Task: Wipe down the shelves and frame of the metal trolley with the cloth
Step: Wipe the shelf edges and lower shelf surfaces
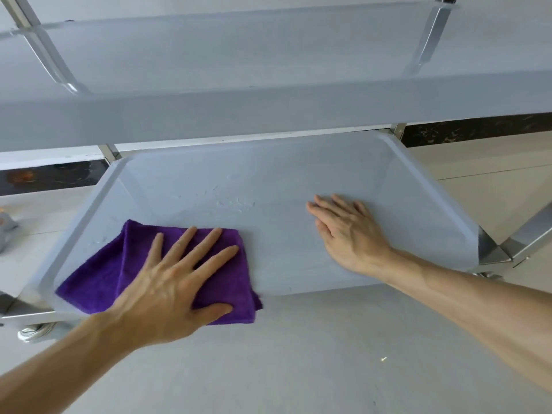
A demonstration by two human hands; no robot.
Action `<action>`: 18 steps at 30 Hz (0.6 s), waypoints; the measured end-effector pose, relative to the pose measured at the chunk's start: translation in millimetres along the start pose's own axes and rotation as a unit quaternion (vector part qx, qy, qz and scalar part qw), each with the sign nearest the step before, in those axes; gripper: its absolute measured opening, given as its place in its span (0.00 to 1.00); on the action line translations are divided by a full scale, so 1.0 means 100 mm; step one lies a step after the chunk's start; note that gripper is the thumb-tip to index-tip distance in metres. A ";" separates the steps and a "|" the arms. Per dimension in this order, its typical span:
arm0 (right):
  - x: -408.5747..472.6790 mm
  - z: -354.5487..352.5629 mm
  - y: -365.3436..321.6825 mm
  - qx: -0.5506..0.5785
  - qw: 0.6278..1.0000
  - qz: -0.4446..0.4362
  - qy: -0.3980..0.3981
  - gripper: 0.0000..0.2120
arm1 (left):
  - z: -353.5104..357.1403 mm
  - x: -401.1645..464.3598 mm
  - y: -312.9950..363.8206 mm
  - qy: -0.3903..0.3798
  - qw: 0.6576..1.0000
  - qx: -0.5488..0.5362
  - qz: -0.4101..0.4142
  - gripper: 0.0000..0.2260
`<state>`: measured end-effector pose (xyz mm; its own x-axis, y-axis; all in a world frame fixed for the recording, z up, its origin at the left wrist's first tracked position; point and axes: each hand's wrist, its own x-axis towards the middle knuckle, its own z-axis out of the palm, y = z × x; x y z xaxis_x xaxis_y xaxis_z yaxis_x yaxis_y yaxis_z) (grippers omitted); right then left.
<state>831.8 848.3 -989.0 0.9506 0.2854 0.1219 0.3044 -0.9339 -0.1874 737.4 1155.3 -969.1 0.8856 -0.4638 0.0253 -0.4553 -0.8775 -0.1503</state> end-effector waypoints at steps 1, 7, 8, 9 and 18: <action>0.00 0.00 0.00 -0.001 1.000 0.001 -0.002 0.22 | -0.02 0.09 0.13 0.005 1.000 0.002 -0.006 0.38; -0.01 -0.01 0.05 0.004 1.000 -0.007 -0.009 0.22 | -0.01 0.63 0.92 -0.008 0.999 0.015 -0.039 0.40; -0.01 -0.03 0.06 0.005 1.000 -0.009 -0.013 0.22 | -0.01 0.64 0.94 -0.003 0.999 0.020 -0.028 0.39; -0.01 -0.04 0.07 0.006 1.000 -0.010 -0.017 0.22 | -0.01 0.63 0.91 0.007 1.000 0.026 -0.007 0.37; -0.05 -0.08 0.11 -0.006 1.000 -0.017 -0.009 0.22 | 0.05 0.02 -0.12 0.017 0.987 0.022 0.159 0.30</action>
<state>829.9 834.5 -983.7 0.9409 0.3204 0.1096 0.3354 -0.9264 -0.1712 745.3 1165.0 -972.7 0.6944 -0.7196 0.0032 -0.7048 -0.6809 -0.1992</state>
